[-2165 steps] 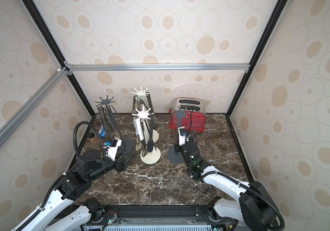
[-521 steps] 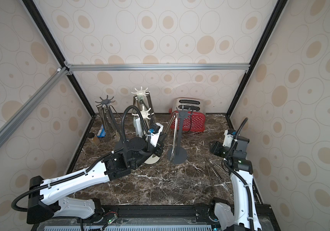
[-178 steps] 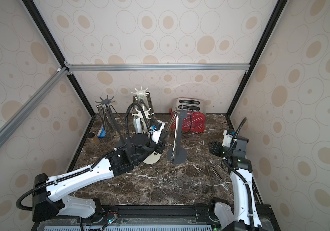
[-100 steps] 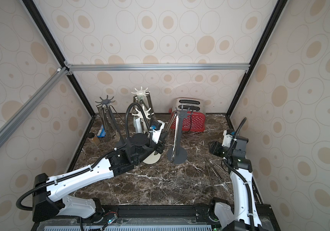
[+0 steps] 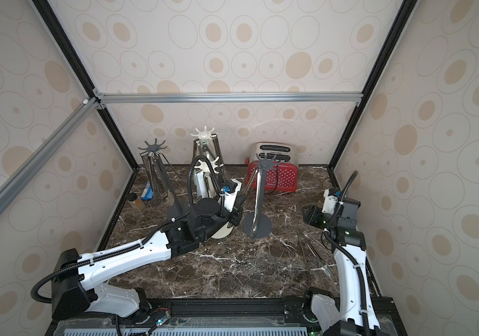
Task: Hang food tongs on kitchen utensil racks
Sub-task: Hang the food tongs on the rack.
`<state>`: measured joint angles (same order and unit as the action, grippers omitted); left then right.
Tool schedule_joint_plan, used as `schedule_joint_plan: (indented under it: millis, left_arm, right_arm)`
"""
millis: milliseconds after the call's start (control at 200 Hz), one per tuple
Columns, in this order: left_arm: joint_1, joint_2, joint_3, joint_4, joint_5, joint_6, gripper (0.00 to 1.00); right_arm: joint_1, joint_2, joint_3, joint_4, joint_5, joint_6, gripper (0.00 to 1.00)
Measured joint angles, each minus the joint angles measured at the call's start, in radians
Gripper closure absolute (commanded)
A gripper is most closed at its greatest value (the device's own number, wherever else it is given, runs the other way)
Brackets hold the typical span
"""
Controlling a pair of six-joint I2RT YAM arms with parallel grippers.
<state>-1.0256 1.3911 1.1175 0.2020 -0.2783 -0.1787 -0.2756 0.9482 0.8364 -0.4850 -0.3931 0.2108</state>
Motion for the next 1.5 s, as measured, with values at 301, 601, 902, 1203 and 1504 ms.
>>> schedule_joint_plan:
  millis: [301, 601, 902, 1203, 1504]
  left_arm:
    - [0.000, -0.022, -0.059, 0.060, 0.007, -0.013, 1.00]
    - [0.000, 0.008, -0.052, 0.094, 0.008, -0.016, 0.98]
    - [0.000, 0.046, -0.029, 0.114, 0.009, -0.016, 0.94]
    - [0.000, 0.050, -0.035, 0.064, 0.006, -0.016, 0.85]
    - [0.001, 0.064, -0.082, 0.002, 0.002, -0.017, 0.82]
  right_arm:
    - [0.000, 0.003, 0.000, 0.000, -0.001, 0.000, 0.31]
    - [0.000, 0.008, 0.000, 0.000, 0.000, 0.000, 0.31]
    - [0.000, 0.008, 0.000, 0.000, 0.000, 0.000, 0.31]
    - [0.000, 0.010, -0.002, 0.000, 0.000, 0.000, 0.31]
    - [0.000, 0.009, -0.003, 0.000, 0.000, 0.000, 0.31]
